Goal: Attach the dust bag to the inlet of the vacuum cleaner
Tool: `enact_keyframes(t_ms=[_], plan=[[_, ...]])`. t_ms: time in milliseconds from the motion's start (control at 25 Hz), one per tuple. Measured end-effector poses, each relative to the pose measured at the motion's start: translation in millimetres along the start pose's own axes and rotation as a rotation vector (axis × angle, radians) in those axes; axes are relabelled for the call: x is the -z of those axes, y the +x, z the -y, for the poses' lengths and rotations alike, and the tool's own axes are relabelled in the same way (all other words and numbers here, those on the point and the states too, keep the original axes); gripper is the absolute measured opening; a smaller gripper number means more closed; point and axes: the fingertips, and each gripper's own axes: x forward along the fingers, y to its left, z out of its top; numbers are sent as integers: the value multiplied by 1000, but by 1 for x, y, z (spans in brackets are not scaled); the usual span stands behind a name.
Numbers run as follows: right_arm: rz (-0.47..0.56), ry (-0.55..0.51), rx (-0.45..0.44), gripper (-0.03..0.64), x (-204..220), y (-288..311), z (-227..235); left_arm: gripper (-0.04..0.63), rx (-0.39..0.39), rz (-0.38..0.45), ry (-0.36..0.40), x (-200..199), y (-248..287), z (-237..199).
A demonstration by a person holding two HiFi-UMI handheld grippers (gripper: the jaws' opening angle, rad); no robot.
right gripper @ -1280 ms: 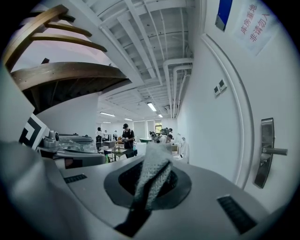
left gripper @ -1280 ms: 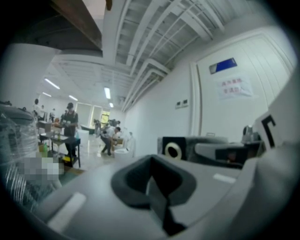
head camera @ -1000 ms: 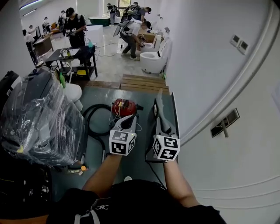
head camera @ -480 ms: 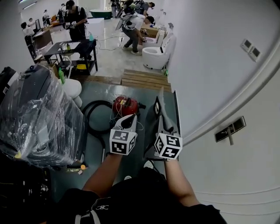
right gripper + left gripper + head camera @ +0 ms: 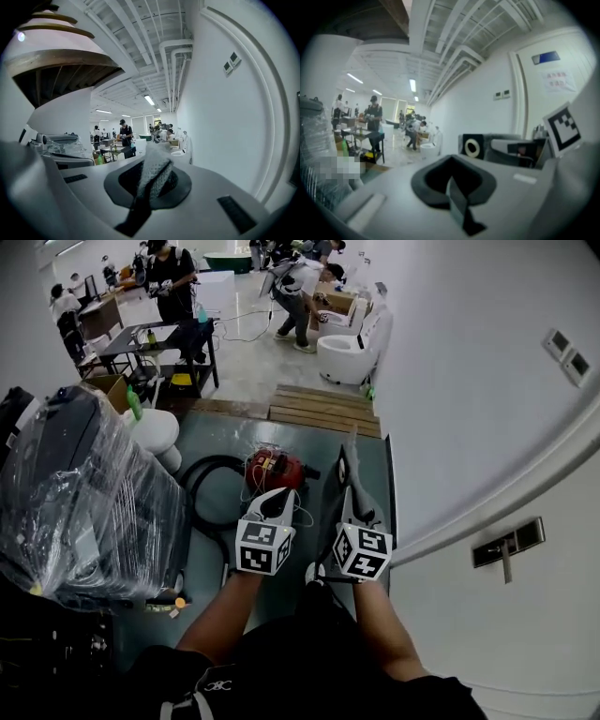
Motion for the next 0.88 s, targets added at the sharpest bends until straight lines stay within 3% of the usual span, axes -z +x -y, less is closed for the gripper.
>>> enact_keyframes(t_ms=[480,880], plan=[[-54,26,-15,6,10,127,81,-5,-14,-66,-12,-5,148,-19],[-176,44,-44,5,79,226,134,-5,-70,-166,-87,45,246,-52]])
